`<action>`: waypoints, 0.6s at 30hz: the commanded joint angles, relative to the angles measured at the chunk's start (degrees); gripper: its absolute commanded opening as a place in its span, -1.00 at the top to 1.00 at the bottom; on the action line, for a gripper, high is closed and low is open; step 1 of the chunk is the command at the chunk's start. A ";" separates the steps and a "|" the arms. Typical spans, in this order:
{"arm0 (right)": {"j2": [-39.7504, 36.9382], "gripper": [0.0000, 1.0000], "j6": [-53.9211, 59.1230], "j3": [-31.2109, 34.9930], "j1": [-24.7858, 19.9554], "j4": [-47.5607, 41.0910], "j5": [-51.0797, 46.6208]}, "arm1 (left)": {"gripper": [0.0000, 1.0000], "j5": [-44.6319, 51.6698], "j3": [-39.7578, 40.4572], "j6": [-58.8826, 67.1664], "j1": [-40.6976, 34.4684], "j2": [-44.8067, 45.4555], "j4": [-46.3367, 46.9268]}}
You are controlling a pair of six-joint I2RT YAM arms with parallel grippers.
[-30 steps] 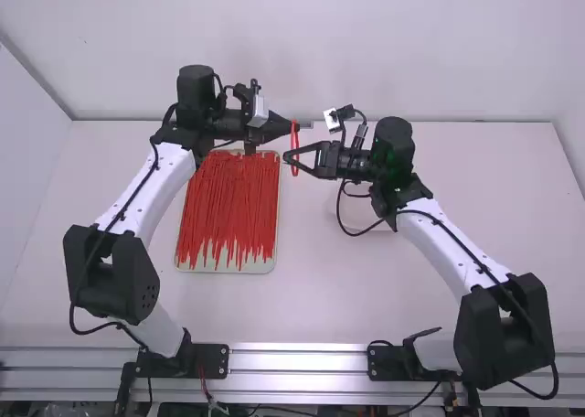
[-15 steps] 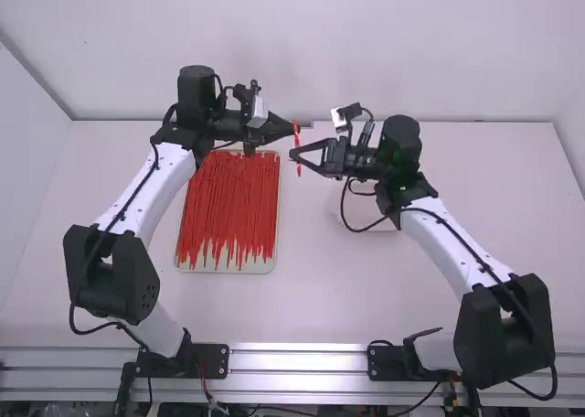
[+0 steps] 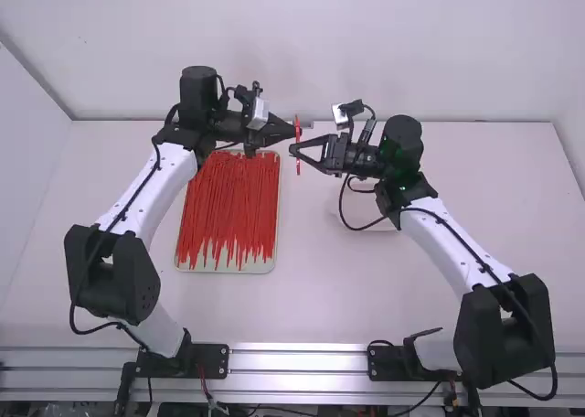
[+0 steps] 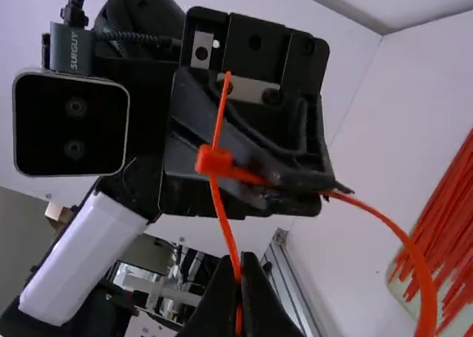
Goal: Fasten the cable tie
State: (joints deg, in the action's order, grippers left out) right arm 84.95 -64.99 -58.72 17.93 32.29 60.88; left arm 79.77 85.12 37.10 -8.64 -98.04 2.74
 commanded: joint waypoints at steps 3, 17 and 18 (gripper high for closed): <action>-1.01 1.00 -0.35 0.26 -1.40 0.31 -4.85 | 0.96 5.09 -1.20 -0.02 -1.40 0.42 0.20; -1.01 1.00 -0.15 0.26 -2.69 0.55 -7.06 | 0.96 5.38 -2.93 -0.24 -2.75 0.42 0.39; -1.01 1.00 -0.15 0.26 -2.69 0.48 -7.21 | 0.96 5.33 -2.93 -0.24 -3.15 0.42 0.37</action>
State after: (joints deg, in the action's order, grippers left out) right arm 84.77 -65.04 -58.72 16.86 32.47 59.83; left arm 79.26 83.20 36.88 -10.15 -98.04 2.79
